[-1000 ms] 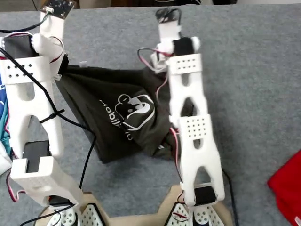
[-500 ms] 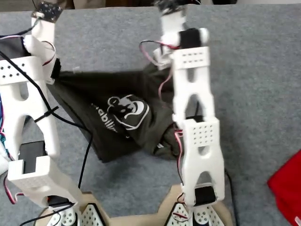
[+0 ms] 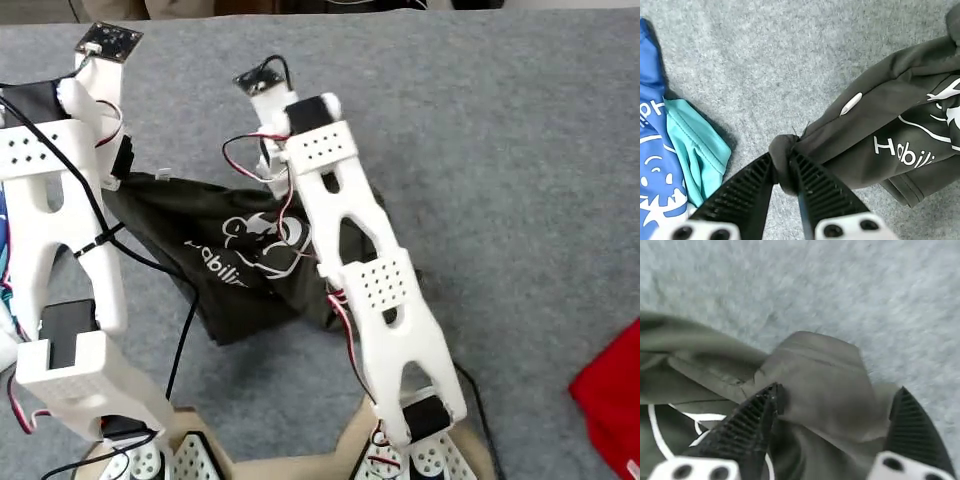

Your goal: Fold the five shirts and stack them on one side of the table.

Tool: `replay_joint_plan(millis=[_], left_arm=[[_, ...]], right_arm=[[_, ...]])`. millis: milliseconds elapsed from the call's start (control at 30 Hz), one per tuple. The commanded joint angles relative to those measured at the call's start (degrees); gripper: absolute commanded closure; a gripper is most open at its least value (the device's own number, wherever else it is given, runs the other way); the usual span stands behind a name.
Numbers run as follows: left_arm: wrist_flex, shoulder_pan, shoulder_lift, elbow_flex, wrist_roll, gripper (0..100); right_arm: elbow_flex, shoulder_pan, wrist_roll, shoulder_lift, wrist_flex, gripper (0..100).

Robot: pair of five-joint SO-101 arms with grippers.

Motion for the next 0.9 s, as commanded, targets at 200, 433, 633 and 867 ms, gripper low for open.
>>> replay_joint_plan(millis=[200, 433, 633, 867], left_arm=[[0.62, -0.79, -2.86, 0.0, -0.26, 98], [0.62, -0.44, -2.77, 0.0, -0.26, 98], [0.62, -0.79, -2.77, 0.0, -0.26, 98], [0.62, -0.62, -2.77, 0.0, -0.09, 98]], right_arm=[[-5.14, 17.45, 0.44, -7.69, 0.79, 75.4], [-4.53, 15.34, 0.35, 2.24, -3.08, 80.7], [-4.35, 10.59, 0.0, 8.48, -3.25, 81.1], [-4.26, 9.8, 0.0, 11.21, 0.44, 89.9]])
